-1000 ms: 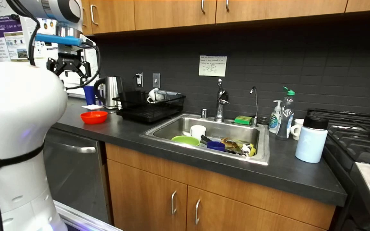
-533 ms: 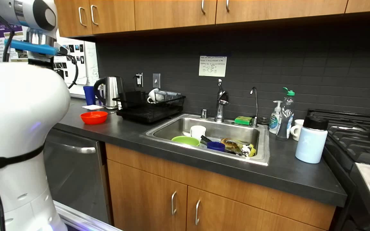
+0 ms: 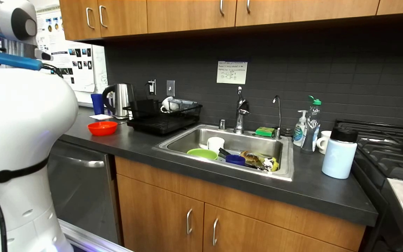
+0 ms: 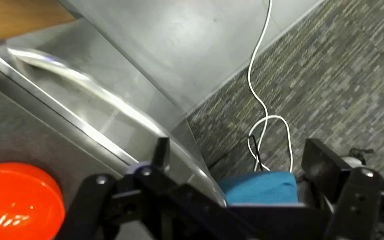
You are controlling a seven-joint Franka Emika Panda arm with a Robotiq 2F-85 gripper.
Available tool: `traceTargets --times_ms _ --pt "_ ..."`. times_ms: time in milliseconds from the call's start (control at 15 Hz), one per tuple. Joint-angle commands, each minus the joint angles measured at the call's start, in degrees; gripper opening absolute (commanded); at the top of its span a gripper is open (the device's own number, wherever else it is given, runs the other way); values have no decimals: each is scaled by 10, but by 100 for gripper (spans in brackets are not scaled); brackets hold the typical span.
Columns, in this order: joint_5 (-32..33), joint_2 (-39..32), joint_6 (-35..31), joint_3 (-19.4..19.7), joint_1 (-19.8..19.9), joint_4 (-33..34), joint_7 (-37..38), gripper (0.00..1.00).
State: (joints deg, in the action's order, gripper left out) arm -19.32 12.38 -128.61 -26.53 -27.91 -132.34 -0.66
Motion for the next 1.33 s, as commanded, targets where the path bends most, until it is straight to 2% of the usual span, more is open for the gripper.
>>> traceTargets --times_ms 0,200,400,667,800,867,1267 --pt "-42 -3 -79 2 -17 26 -17 100" --pt "-40 -21 -157 -6 -28 42 -21 100" --pt "-22 -47 -203 -25 -40 44 -4 100" --pt "58 -111 -261 -49 -37 32 22 100" --pt "89 -130 -219 -46 -35 46 40 100" --pt "67 -107 -240 -47 -40 29 27 100" --pt "79 -133 -234 -46 -37 39 30 100"
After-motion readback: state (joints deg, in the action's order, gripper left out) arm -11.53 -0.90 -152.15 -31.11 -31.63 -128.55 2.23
